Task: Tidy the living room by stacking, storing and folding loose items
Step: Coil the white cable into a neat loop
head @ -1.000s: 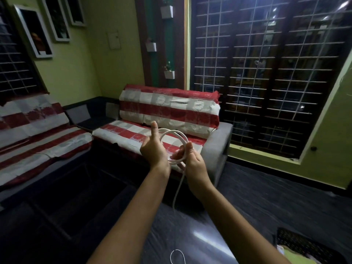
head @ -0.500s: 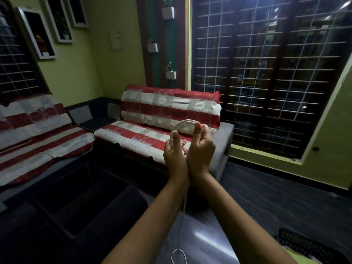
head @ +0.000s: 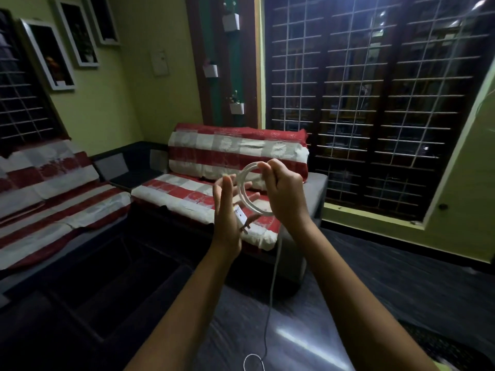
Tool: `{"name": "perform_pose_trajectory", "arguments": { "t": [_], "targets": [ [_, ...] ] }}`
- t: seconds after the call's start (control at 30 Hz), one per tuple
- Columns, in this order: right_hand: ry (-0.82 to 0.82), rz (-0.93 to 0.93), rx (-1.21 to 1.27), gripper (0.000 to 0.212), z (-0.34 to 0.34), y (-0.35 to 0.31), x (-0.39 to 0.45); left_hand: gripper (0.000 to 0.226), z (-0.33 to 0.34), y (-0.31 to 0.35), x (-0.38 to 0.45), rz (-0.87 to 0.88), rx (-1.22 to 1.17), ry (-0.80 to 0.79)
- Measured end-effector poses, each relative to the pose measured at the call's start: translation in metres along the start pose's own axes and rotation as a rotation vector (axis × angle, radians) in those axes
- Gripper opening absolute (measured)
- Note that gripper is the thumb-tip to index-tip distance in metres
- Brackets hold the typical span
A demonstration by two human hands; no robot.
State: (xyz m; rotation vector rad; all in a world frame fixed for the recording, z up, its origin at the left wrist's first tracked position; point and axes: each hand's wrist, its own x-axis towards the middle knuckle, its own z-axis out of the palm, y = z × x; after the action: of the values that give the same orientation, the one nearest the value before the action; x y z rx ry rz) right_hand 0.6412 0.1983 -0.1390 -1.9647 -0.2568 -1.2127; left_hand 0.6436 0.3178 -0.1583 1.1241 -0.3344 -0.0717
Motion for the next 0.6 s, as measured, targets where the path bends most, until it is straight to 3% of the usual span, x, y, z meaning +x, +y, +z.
{"name": "perform_pose_trajectory", "arguments": {
  "t": [0.17,0.37,0.47,0.6],
  "targets": [
    [-0.112,0.125,0.163,0.026,-0.002,-0.012,0.005,0.065,0.013,0.013,0.004,0.033,0.01,0.019],
    [0.056,0.135,-0.017,0.031,0.009,-0.006,-0.004,0.031,0.036,-0.012,-0.01,0.07,0.029,0.195],
    [0.095,0.131,-0.024,0.03,0.005,-0.005,-0.005,0.03,0.041,-0.017,-0.014,0.047,0.028,0.244],
    [0.09,0.148,-0.008,0.029,0.002,-0.006,-0.005,0.026,0.036,-0.015,-0.007,0.142,0.165,0.188]
  ]
}}
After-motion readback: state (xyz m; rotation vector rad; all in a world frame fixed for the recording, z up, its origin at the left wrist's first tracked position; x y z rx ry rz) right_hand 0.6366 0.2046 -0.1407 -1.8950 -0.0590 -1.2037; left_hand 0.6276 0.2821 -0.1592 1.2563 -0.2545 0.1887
